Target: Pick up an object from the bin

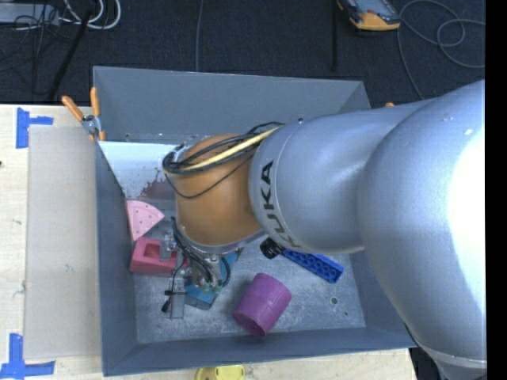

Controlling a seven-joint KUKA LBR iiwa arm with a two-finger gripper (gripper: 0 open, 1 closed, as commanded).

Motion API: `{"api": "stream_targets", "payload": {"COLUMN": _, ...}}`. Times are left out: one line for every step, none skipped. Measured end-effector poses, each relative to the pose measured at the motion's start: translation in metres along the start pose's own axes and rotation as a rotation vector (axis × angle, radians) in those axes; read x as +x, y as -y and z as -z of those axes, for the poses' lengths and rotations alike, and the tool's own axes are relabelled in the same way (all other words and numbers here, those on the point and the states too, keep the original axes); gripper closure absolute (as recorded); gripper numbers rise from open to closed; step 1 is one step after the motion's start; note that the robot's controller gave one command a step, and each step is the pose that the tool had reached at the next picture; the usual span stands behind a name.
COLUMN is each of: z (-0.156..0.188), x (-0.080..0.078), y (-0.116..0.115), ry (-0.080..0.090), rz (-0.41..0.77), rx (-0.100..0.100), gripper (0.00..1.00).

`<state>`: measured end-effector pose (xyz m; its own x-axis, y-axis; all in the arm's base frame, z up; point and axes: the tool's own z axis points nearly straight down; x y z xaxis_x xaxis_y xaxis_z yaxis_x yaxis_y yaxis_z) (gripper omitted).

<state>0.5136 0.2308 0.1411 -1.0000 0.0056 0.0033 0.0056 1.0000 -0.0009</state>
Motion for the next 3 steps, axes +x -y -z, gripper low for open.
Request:
{"api": "stream_targets", "payload": {"z": 0.0, "x": 0.0, "y": 0.0, "ry": 0.0, "rz": -0.001, "rx": 0.0, "gripper": 0.0}}
{"api": "stream_targets", "payload": {"z": -0.011, "x": -0.02, "y": 0.043, "ry": 0.001, "rz": 0.074, "rx": -0.004, "gripper": 0.0}}
{"api": "stream_targets", "payload": {"z": -0.02, "x": -0.026, "y": 0.075, "ry": 0.021, "rz": 0.126, "rx": -0.014, "gripper": 0.0}}
